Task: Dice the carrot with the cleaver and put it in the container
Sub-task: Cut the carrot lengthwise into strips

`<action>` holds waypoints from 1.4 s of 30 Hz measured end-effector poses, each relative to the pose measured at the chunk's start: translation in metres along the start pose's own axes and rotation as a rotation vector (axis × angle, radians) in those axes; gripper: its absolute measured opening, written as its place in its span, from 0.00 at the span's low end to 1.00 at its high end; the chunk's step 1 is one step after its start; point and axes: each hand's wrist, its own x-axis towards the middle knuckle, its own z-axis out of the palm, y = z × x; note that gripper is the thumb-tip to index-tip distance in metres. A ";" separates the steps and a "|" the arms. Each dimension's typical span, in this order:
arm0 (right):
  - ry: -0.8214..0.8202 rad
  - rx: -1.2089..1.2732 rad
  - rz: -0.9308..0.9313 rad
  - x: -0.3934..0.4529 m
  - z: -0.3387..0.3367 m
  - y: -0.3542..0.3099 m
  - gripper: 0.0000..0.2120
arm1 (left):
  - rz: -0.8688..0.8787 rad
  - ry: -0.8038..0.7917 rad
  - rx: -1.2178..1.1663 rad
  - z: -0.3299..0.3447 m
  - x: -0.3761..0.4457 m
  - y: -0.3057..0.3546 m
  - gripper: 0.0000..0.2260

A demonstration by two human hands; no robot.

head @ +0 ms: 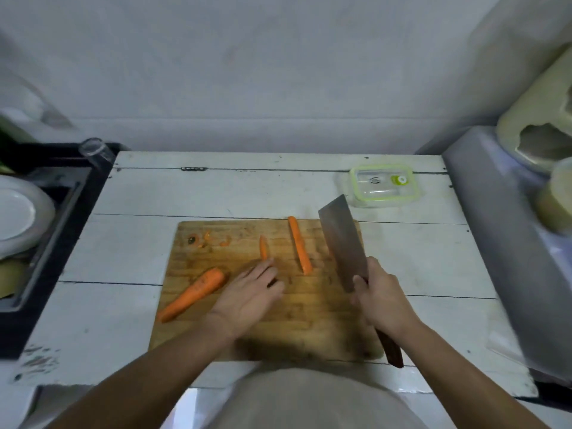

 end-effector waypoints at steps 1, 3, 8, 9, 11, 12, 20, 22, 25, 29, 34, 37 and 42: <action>0.008 0.023 0.015 0.000 -0.001 0.001 0.02 | -0.009 -0.039 0.013 -0.005 -0.009 -0.010 0.07; 0.029 0.058 0.027 0.000 -0.004 0.003 0.02 | 0.004 -0.037 0.065 -0.018 -0.017 -0.026 0.09; 0.057 0.038 0.028 -0.002 -0.007 0.009 0.03 | 0.166 -0.021 0.146 -0.042 0.058 -0.028 0.24; 0.056 0.031 0.027 -0.004 -0.009 0.010 0.03 | 0.230 -0.055 0.181 -0.045 0.077 -0.024 0.27; 0.049 0.025 0.019 -0.006 -0.011 0.011 0.03 | 0.404 -0.099 0.284 -0.048 0.104 -0.022 0.24; 0.052 0.029 0.019 -0.008 -0.013 0.013 0.03 | 0.484 -0.130 0.339 -0.047 0.111 -0.019 0.22; 0.080 0.006 0.072 -0.015 -0.014 0.037 0.03 | 0.157 -0.139 0.052 -0.050 0.090 0.024 0.17; 0.073 0.013 0.083 -0.015 -0.011 0.042 0.04 | -0.083 -0.128 -0.140 -0.044 0.076 0.048 0.19; 0.062 0.013 0.087 -0.013 -0.006 0.046 0.05 | -0.482 -0.171 -0.507 -0.039 0.064 0.063 0.15; 0.027 0.026 0.046 -0.015 -0.001 0.044 0.04 | -0.619 -0.204 -0.562 -0.040 0.053 0.065 0.12; -0.033 -0.002 0.018 -0.022 0.007 0.043 0.06 | -0.818 -0.371 -0.823 -0.033 0.049 0.070 0.10; -0.048 -0.057 -0.002 -0.026 0.012 0.039 0.09 | -1.069 -0.442 -1.408 -0.037 0.058 0.086 0.14; -0.078 -0.163 -0.018 -0.032 0.011 0.036 0.06 | -0.946 -0.367 -1.244 -0.041 0.050 0.086 0.16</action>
